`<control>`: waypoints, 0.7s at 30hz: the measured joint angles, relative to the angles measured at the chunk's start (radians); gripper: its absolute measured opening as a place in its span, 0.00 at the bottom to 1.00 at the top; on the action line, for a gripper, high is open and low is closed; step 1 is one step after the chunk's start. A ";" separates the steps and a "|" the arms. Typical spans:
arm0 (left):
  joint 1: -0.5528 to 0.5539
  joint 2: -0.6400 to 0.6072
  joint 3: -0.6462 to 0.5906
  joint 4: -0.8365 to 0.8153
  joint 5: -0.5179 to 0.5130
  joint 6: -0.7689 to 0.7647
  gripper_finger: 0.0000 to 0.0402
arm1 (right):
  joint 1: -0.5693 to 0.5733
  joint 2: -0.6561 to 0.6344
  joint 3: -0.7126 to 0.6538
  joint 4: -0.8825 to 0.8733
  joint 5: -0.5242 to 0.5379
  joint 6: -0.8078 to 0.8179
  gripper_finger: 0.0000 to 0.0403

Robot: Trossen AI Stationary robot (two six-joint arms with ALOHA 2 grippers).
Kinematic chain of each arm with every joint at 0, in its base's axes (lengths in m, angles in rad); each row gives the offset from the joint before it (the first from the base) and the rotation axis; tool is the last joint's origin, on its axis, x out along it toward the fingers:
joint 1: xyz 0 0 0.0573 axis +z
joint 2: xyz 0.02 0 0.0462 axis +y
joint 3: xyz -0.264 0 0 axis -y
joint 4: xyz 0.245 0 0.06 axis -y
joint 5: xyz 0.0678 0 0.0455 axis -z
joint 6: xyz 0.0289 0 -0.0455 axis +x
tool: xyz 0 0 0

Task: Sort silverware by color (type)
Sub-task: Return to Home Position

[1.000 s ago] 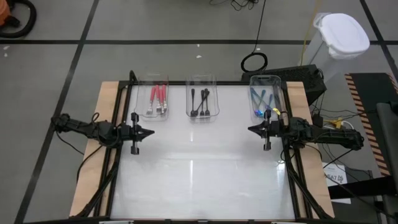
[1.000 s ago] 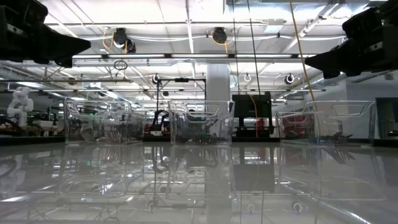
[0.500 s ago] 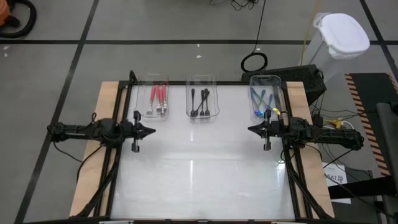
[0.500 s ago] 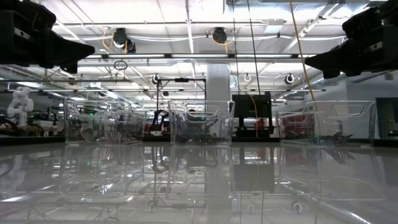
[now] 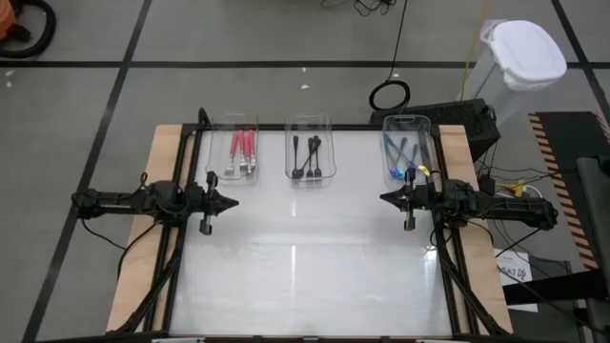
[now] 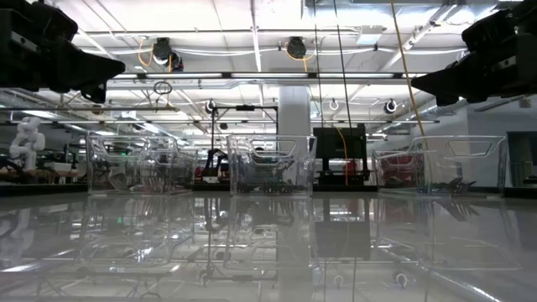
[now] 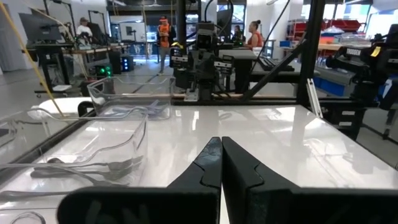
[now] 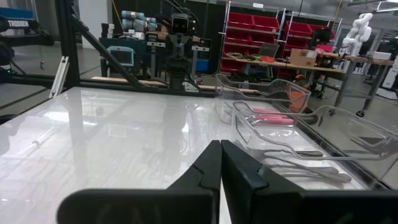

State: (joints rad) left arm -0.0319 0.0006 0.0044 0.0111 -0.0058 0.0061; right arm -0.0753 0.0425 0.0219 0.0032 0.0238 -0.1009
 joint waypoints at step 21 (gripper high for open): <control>0.000 0.000 0.000 0.012 -0.002 0.000 0.00 | 0.000 0.000 0.000 0.000 0.000 0.000 0.01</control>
State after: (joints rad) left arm -0.0319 0.0006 0.0044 0.0231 -0.0082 0.0063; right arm -0.0752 0.0425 0.0219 0.0032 0.0238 -0.1009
